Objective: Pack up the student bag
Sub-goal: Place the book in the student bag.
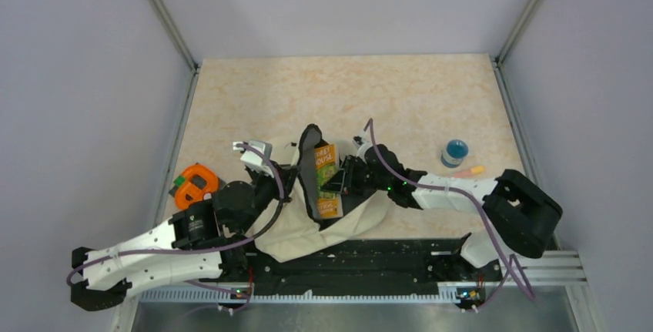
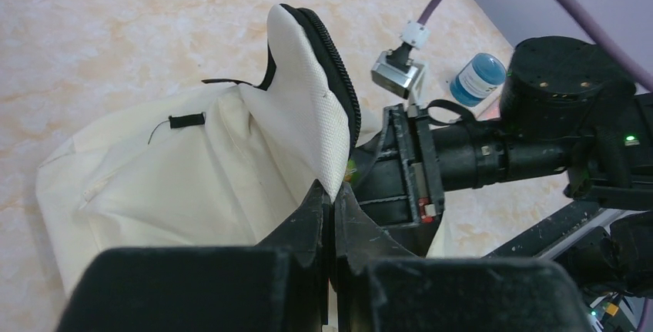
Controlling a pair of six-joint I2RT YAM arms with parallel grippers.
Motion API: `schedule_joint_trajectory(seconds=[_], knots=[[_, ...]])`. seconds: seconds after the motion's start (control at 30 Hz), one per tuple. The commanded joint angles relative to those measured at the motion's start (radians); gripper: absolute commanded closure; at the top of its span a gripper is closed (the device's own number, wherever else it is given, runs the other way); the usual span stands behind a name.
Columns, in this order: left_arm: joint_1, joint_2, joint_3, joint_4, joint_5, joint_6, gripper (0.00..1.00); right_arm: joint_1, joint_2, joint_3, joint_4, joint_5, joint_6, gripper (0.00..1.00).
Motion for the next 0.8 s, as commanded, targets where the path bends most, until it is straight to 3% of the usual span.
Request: schedule_joint_trajectory(seconds=[0.0,0.2,0.3,0.57,0.77], knots=[[0.003,-0.014,-0.001,0.119,0.011,0.009,1.00,0.047,0.120,0.113,0.154,0.062,-0.035,1.00],[0.003,-0.001,-0.002,0.135,0.023,0.009,1.00,0.095,0.304,0.242,0.206,0.079,-0.036,0.99],[0.004,-0.001,-0.005,0.138,0.025,0.008,1.00,0.115,0.351,0.287,0.196,0.086,-0.052,0.91],[0.005,-0.023,-0.021,0.141,0.015,0.009,1.00,0.120,0.248,0.225,0.133,0.187,-0.126,0.46],[0.004,-0.043,-0.027,0.138,0.007,0.015,1.00,0.120,0.111,0.181,0.003,0.268,-0.228,0.26]])
